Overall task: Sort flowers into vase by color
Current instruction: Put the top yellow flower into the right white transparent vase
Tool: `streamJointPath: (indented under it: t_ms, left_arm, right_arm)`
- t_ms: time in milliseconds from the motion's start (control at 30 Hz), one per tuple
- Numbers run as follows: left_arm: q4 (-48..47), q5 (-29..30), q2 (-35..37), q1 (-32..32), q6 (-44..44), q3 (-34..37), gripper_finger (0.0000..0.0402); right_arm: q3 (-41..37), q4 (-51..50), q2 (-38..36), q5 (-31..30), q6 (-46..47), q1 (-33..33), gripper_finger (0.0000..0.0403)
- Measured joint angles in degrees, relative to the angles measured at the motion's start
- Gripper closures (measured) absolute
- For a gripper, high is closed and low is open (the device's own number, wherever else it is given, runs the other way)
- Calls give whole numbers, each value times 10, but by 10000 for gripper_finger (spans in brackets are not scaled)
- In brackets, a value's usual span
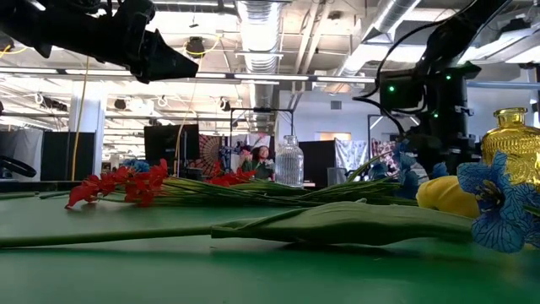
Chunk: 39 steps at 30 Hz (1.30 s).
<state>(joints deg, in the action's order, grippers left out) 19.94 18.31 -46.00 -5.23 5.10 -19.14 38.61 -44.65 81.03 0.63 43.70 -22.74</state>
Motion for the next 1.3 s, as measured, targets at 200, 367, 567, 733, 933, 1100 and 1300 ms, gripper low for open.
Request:
streamJointPath:
  t_ms: [200,367,567,733,933,1100,1300]
  left_arm:
    - [0,0,0,0,-3,0,220]
    - [0,0,0,0,-4,0,220]
    - [0,0,0,0,5,0,220]
    - [0,0,0,0,0,0,220]
    - [0,0,0,0,-5,0,220]
    - [-1,0,0,0,-14,0,220]
    - [-4,0,0,0,-14,0,220]
  right_arm:
    - [0,2,0,-4,-4,0,274]
    - [5,2,-1,-4,4,0,371]
    - [48,4,-1,-56,-20,0,366]
    - [91,14,-2,-107,-37,1,361]
    - [144,78,-2,-153,-80,0,375]
    - [191,130,-3,-158,-142,-1,367]
    - [223,245,-45,-158,-240,-19,374]
